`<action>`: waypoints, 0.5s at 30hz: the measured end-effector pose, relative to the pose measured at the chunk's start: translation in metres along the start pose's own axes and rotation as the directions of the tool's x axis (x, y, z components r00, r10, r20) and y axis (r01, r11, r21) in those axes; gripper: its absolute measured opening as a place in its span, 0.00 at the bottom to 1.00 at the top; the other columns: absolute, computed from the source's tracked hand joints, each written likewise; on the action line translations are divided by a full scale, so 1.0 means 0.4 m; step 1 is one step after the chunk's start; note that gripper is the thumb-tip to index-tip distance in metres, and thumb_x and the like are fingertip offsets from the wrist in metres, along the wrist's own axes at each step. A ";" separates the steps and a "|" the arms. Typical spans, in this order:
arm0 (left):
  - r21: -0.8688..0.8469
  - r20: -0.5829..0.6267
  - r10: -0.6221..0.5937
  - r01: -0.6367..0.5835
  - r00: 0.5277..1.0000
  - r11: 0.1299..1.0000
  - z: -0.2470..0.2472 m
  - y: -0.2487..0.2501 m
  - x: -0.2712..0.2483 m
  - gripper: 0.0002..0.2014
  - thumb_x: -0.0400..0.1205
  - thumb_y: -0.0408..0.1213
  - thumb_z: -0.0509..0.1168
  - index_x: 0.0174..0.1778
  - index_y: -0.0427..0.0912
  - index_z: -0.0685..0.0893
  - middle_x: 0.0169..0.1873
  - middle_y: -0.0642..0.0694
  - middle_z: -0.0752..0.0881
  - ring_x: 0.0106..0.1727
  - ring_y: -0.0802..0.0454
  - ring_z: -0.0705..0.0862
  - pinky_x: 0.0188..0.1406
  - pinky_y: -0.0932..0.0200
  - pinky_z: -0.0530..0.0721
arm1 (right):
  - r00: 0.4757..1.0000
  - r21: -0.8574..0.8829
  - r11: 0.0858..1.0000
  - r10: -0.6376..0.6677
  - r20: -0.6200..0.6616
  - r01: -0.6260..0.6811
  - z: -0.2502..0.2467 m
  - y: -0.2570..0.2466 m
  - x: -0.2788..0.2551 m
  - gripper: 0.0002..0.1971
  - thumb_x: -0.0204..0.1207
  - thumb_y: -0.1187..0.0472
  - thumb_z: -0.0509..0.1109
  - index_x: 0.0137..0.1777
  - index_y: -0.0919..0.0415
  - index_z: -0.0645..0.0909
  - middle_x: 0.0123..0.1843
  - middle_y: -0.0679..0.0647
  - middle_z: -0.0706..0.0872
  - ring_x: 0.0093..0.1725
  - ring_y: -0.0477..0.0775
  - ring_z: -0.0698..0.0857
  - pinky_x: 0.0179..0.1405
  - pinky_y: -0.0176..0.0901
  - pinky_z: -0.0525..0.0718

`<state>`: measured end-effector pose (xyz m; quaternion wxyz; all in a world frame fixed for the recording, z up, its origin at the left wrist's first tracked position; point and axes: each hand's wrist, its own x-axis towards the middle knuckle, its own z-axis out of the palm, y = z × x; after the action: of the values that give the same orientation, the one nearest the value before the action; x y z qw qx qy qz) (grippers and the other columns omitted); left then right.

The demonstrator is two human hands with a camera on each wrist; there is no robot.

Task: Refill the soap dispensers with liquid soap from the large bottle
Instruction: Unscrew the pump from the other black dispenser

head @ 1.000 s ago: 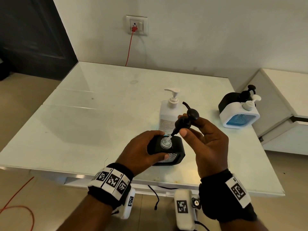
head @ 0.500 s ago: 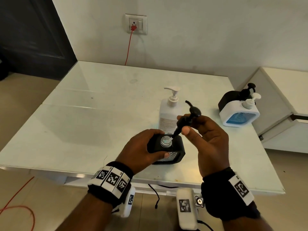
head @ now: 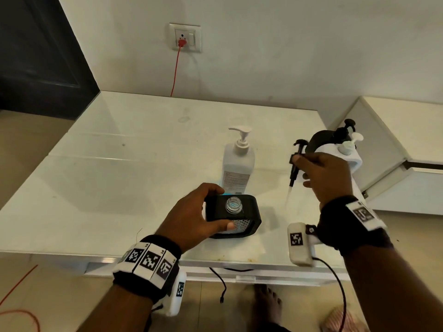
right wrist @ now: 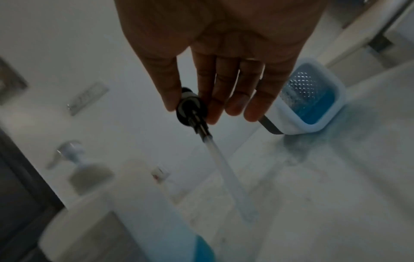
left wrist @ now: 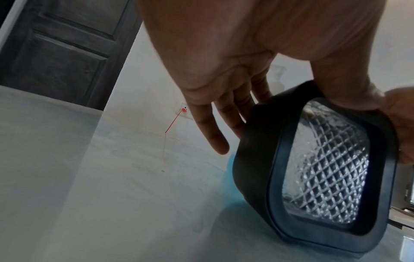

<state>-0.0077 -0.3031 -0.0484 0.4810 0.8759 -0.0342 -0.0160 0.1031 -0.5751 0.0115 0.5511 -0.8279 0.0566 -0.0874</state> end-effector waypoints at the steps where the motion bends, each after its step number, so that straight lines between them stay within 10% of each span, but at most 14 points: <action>1: 0.003 0.001 -0.003 0.003 1.000 1.000 -0.002 -0.001 0.000 0.30 0.70 0.55 0.84 0.63 0.66 0.75 0.61 0.68 0.84 0.64 0.74 0.79 0.64 0.67 0.80 | 0.998 -0.148 0.989 0.017 0.057 -0.009 0.011 0.017 0.029 0.10 0.67 0.43 0.78 0.36 0.48 0.88 0.34 0.50 0.89 0.40 0.59 0.86 0.47 0.60 0.88; 7: 0.011 0.020 -0.010 0.010 1.000 1.000 -0.015 -0.001 0.002 0.28 0.71 0.49 0.85 0.58 0.69 0.76 0.59 0.71 0.83 0.63 0.77 0.78 0.62 0.68 0.79 | 0.952 -0.642 0.766 0.215 0.220 -0.025 0.086 0.047 0.112 0.22 0.72 0.44 0.78 0.32 0.64 0.84 0.29 0.55 0.81 0.31 0.53 0.78 0.30 0.43 0.72; 15: 0.041 0.057 -0.021 0.018 0.998 0.999 -0.025 -0.004 -0.001 0.31 0.71 0.48 0.85 0.62 0.68 0.73 0.59 0.72 0.81 0.64 0.74 0.79 0.63 0.68 0.80 | 0.939 -0.747 0.664 0.280 0.199 -0.039 0.151 0.077 0.157 0.23 0.70 0.42 0.79 0.33 0.61 0.78 0.31 0.54 0.80 0.31 0.52 0.77 0.28 0.41 0.70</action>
<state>-0.0072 -0.2941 -0.0443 0.4619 0.8849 -0.0397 -0.0450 0.1770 -0.5442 -0.0345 0.1808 -0.9735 0.0765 0.1172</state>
